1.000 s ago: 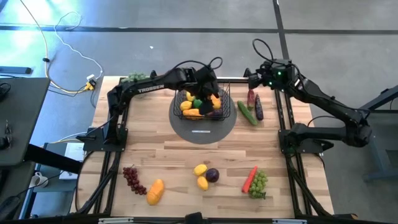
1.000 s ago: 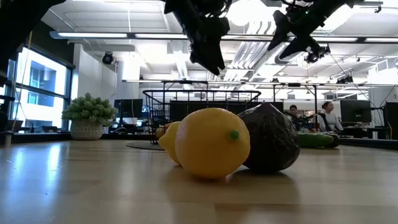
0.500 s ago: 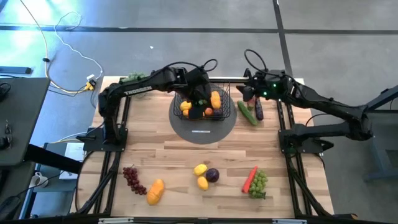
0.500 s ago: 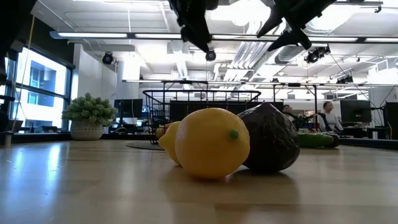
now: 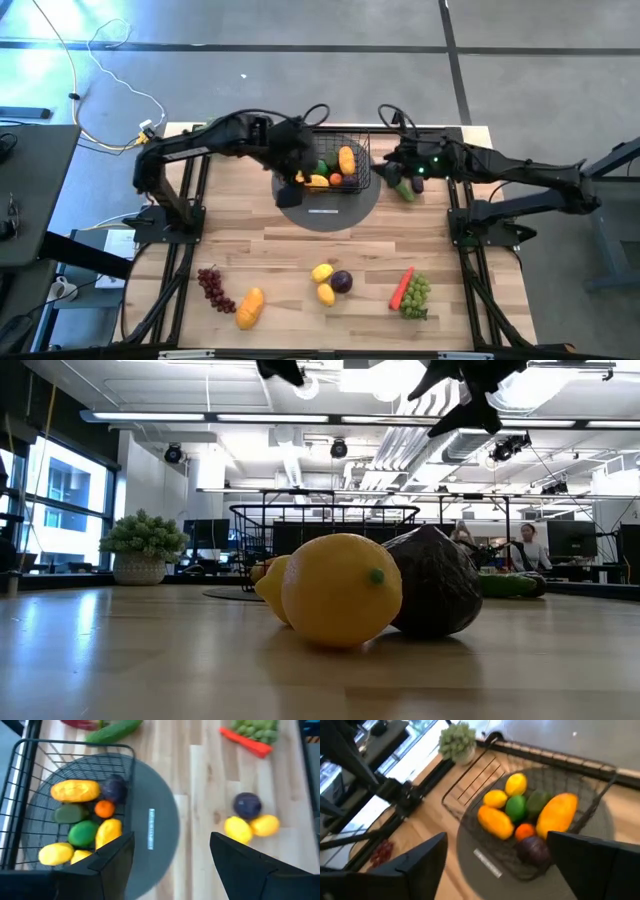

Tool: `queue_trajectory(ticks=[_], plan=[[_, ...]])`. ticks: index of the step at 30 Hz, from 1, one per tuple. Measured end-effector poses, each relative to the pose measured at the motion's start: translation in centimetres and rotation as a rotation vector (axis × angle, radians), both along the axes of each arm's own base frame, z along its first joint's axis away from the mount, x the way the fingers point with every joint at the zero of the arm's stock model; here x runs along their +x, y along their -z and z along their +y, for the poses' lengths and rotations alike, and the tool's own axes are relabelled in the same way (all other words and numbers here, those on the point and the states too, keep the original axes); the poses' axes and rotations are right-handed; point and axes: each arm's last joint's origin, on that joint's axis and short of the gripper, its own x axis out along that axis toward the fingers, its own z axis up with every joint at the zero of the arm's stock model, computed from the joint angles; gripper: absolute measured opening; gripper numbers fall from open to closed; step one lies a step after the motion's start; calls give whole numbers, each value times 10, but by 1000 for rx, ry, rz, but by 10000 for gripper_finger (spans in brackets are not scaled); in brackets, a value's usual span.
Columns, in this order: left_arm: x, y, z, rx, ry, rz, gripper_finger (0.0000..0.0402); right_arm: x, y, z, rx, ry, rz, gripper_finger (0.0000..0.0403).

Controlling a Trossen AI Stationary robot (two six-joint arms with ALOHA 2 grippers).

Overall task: Build produce basket
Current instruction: Put the purple avocado into the wire basket

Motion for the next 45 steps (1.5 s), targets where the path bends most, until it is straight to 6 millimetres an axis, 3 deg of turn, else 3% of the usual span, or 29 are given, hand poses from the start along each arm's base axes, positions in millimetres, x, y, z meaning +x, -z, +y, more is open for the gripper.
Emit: queue_trajectory(ticks=[6,19,23,32,45], plan=[[-27,-25,-25,-33,-15,-54,250,15,9,24,52,-176,38,395],[-72,-56,-70,-10,-76,-147,250,54,27,83,65,-404,7,385],[-73,-51,-80,-19,-80,-135,250,62,36,97,58,-455,30,385],[-63,-16,-97,-98,-158,-168,250,80,69,130,9,-580,145,385],[-56,17,-116,-144,-284,-221,250,92,106,176,-188,-819,202,385]])
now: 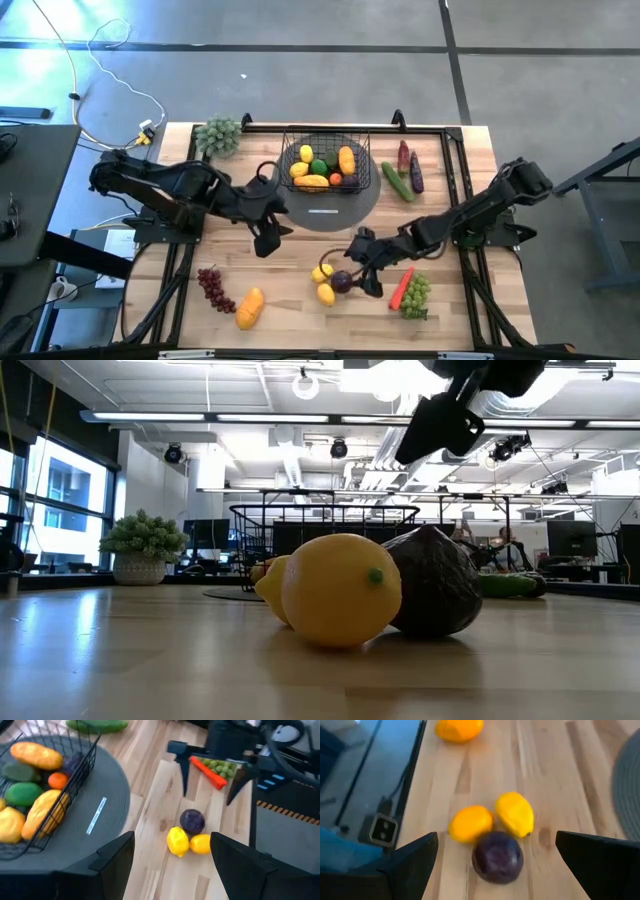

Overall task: Build produce basket
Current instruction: Put the purple avocado into the wire basket

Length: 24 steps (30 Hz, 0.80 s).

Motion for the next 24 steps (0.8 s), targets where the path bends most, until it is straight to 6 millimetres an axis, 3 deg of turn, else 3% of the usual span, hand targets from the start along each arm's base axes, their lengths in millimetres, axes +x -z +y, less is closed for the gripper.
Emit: queue_trajectory(ticks=[6,16,24], plan=[[-1,5,-9,-15,-34,3,250,7,18,13,-58,-71,-10,385],[-5,4,-22,-23,-69,-15,250,19,59,19,-110,-64,81,385],[-6,4,-24,-36,-76,-15,250,25,80,21,-123,-65,116,385]])
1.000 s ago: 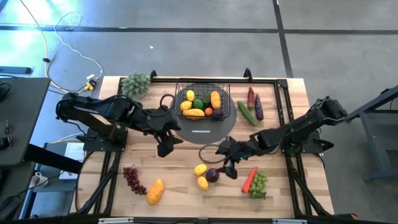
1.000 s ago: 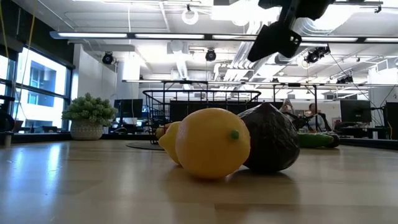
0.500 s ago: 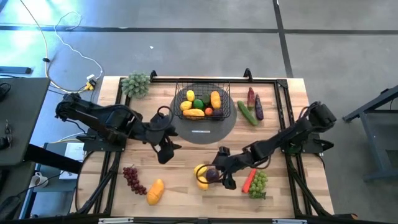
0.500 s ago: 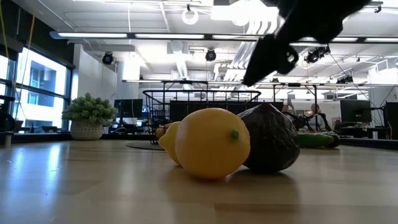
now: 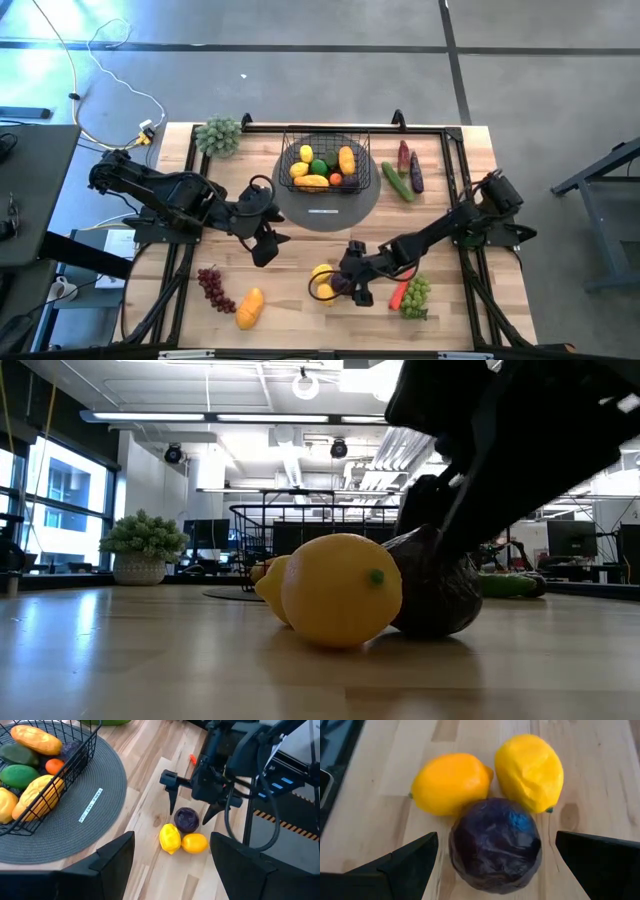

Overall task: Build produce basket
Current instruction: Put the purple avocado into the wire basket

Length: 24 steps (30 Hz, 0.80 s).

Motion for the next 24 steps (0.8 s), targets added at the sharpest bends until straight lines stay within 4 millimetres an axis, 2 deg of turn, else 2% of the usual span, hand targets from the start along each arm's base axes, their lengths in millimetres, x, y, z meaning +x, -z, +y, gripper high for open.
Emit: queue_trajectory(ticks=[7,18,24], plan=[[0,0,0,-3,-3,1,250,1,3,-1,6,25,12,375],[-1,2,5,51,31,37,250,1,4,0,38,26,24,239],[-3,5,15,80,0,93,250,0,5,0,85,67,55,212]])
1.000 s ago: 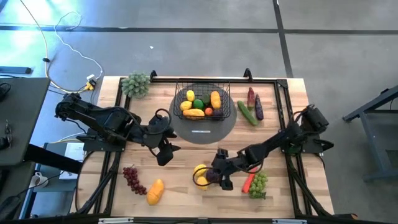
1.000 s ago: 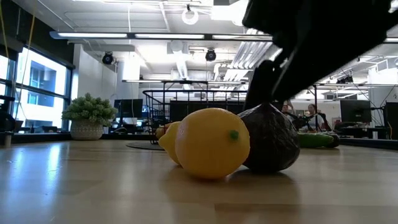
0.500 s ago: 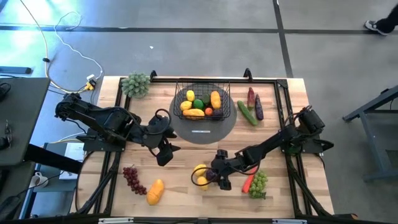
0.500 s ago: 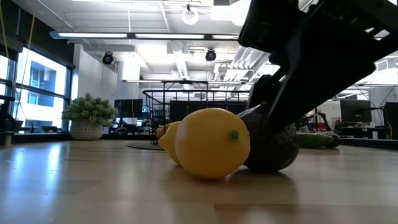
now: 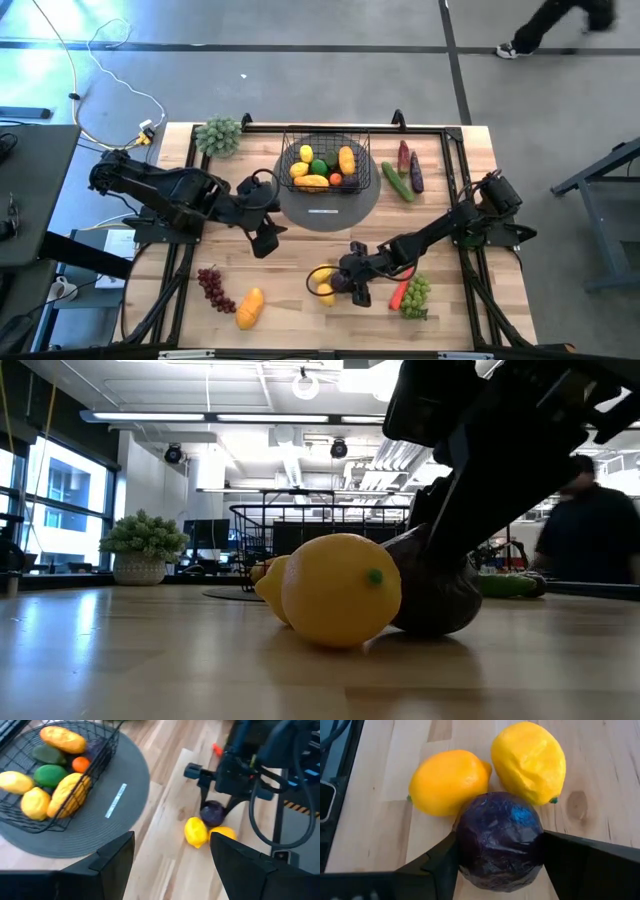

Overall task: Build produce basket
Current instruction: Put the purple avocado into the wire basket

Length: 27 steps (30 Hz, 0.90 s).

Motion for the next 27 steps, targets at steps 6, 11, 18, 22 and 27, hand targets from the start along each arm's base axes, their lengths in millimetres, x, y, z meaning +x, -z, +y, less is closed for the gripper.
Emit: queue_trajectory(ticks=[6,11,18,22,27], plan=[[1,0,7,36,21,15,250,-2,-2,0,71,92,37,209],[2,0,14,83,50,31,250,-8,-7,-1,107,168,80,208],[3,-1,28,115,40,42,250,-22,-24,-9,105,325,127,207],[3,-1,35,150,58,56,250,-26,-39,-16,106,426,84,207],[4,-1,43,168,64,62,250,-31,-60,-32,92,546,13,207]])
